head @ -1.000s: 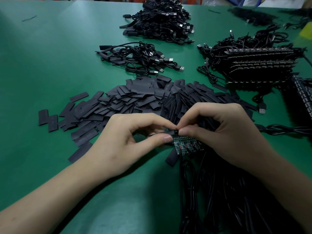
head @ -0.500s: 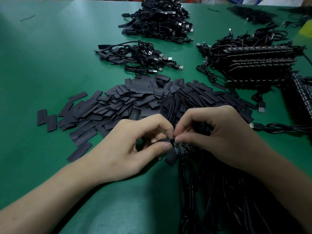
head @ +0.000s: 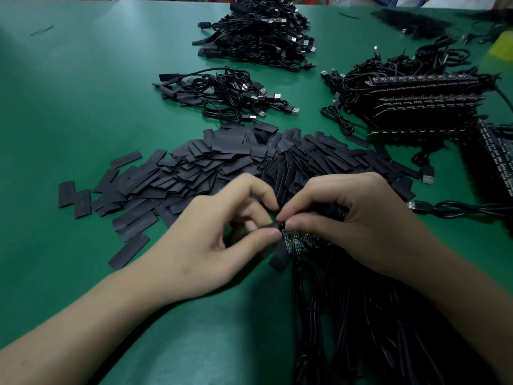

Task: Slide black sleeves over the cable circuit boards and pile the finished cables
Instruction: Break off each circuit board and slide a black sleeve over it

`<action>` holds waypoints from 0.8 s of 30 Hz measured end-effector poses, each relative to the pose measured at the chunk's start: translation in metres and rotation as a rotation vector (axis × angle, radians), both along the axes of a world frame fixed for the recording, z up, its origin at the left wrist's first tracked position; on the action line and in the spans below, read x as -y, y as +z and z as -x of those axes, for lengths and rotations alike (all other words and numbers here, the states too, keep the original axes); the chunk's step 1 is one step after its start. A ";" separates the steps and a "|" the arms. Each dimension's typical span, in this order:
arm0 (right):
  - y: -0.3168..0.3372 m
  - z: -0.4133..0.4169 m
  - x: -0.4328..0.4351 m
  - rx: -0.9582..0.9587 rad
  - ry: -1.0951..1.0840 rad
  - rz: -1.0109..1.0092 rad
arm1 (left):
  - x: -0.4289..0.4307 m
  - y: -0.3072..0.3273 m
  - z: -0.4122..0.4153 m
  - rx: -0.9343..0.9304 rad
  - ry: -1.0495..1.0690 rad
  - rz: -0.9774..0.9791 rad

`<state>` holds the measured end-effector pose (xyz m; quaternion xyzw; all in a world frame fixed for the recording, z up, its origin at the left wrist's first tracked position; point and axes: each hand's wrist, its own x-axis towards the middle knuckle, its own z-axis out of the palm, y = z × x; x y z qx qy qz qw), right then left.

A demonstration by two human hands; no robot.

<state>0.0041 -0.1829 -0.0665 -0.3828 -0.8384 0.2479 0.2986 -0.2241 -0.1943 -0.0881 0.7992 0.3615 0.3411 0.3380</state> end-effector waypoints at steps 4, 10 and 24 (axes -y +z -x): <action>0.001 -0.002 -0.001 -0.008 -0.040 -0.045 | -0.003 0.000 -0.001 0.019 0.130 -0.009; -0.001 -0.002 0.000 -0.033 -0.048 -0.064 | -0.003 0.002 0.002 -0.011 0.150 -0.120; -0.001 -0.001 0.003 -0.167 -0.047 0.008 | 0.001 0.005 -0.001 0.041 0.191 -0.176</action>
